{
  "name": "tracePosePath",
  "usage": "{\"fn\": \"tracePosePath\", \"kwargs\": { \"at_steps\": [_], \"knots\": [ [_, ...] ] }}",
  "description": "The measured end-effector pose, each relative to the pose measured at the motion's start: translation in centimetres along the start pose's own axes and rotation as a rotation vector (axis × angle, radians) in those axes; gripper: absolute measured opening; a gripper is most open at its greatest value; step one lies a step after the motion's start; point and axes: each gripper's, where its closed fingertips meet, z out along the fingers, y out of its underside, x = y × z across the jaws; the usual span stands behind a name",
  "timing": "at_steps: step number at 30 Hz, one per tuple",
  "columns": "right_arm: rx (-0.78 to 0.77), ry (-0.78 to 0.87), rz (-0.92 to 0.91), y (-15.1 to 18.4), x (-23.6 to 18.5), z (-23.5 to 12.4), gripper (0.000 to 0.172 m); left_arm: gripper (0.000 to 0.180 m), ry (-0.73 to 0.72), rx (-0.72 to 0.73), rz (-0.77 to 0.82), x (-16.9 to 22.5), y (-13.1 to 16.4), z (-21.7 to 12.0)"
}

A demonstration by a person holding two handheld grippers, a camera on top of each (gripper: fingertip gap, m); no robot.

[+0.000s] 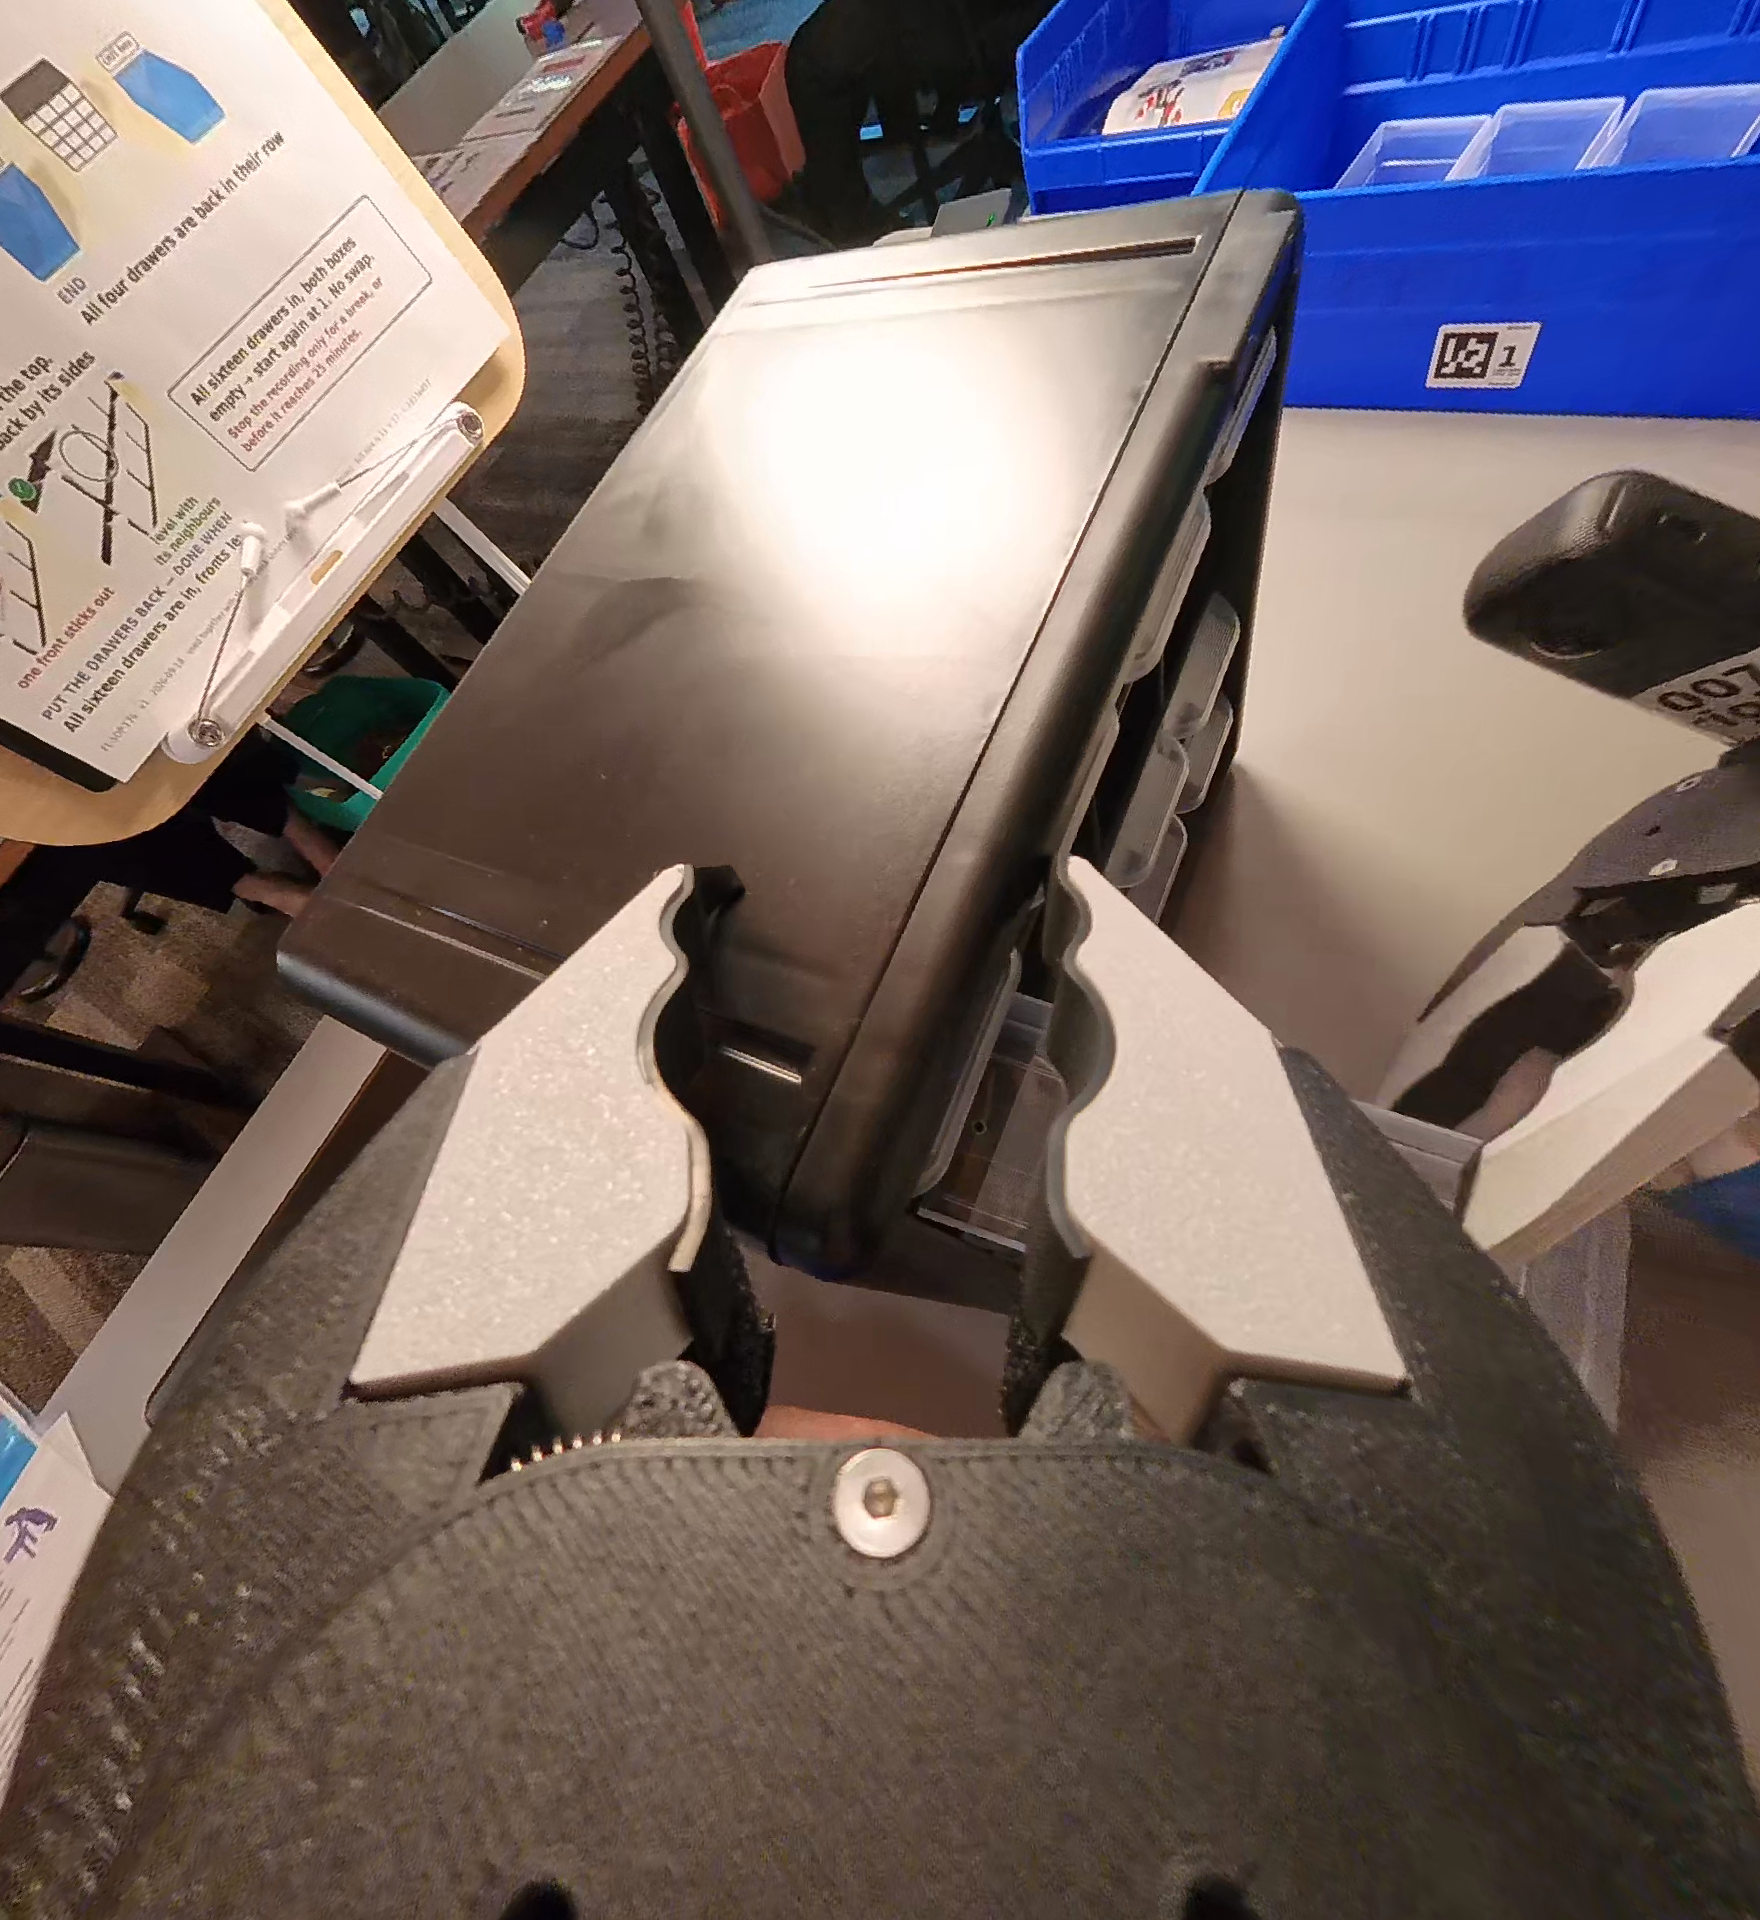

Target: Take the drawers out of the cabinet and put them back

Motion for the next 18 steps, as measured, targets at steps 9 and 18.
{"fn": "tracePosePath", "kwargs": {
  "at_steps": [9,18],
  "knots": [
    [-0.003,0.06,0.041,0.0,-3.0,-0.3,0.046,0.065,0.003,0.001,0.0,0.0,0.0,0.0],
    [0.041,0.085,0.071,0.2,-4.1,-0.9,0.049,0.067,0.016,0.002,0.007,0.5,-0.2,0.0]
  ]
}}
